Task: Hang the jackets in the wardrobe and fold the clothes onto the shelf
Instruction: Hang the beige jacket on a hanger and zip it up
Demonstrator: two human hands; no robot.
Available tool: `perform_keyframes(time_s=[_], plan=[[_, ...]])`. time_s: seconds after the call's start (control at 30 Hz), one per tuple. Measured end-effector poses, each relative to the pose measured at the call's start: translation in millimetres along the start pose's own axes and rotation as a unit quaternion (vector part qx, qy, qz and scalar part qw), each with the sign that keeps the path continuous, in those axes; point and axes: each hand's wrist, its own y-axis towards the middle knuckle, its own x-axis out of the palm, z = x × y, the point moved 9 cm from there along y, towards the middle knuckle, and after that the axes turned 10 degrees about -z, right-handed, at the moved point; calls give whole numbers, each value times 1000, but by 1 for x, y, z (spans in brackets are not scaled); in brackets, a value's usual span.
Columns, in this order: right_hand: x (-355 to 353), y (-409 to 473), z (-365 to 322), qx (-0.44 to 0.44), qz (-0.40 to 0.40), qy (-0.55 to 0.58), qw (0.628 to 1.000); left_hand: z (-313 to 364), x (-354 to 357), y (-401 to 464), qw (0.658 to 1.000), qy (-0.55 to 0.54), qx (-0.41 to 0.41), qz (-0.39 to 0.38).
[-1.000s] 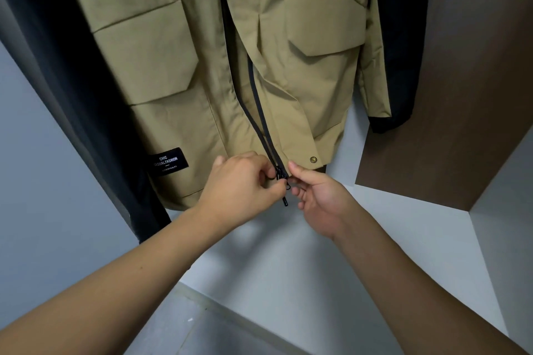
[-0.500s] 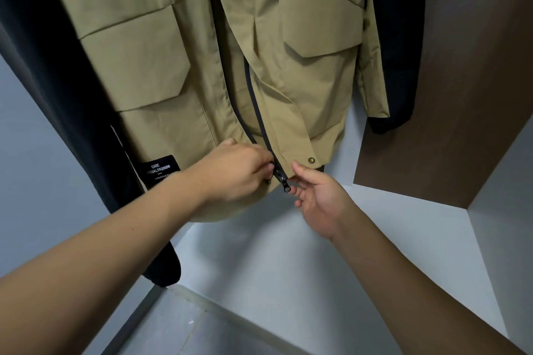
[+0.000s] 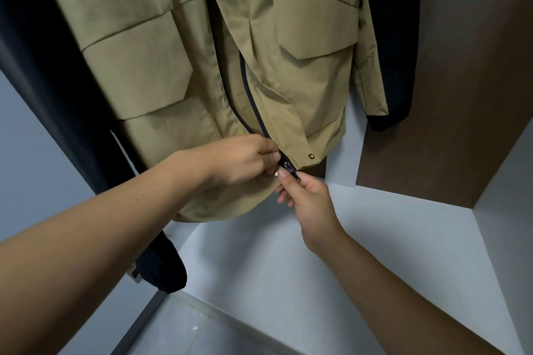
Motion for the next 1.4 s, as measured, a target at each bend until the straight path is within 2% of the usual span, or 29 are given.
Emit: perform_keyframes(time_s=[0.07,0.13,0.3,0.4,0.47,0.53,0.63,0.8,0.87,1.03,1.13,1.27,1.4], plan=[[-5,1,-1,-8,25,-5,1000,-3,-1,2,999,14,-20,22],[-8,2,-1,-10,42,-16,999,-6,-6,3,993,87,-60,53],[-7,0,11,14,65,-1,998,-2,-8,15,945,297,-115,79],[-9,2,10,12,81,21,996,3,-12,18,920,344,-145,121],[-13,4,7,12,88,28,996,6,-13,21,927,327,-117,141],[-17,6,2,10,87,29,996,4,-10,22,950,276,-81,126],[-21,8,-6,-3,85,-1,996,0,-7,19,960,243,-73,118],[-14,5,-2,8,92,-17,996,-7,-6,18,940,280,-141,133],[-14,3,0,11,94,-17,995,-6,-2,19,933,301,-144,136],[-22,9,-8,50,45,48,997,-4,-4,18,968,213,-15,131],[-24,16,-13,72,29,69,995,0,-7,16,980,167,23,110],[-29,19,-8,109,24,105,988,4,-6,18,986,145,24,77],[-34,20,-8,127,2,125,984,-2,-10,21,993,84,-7,82]])
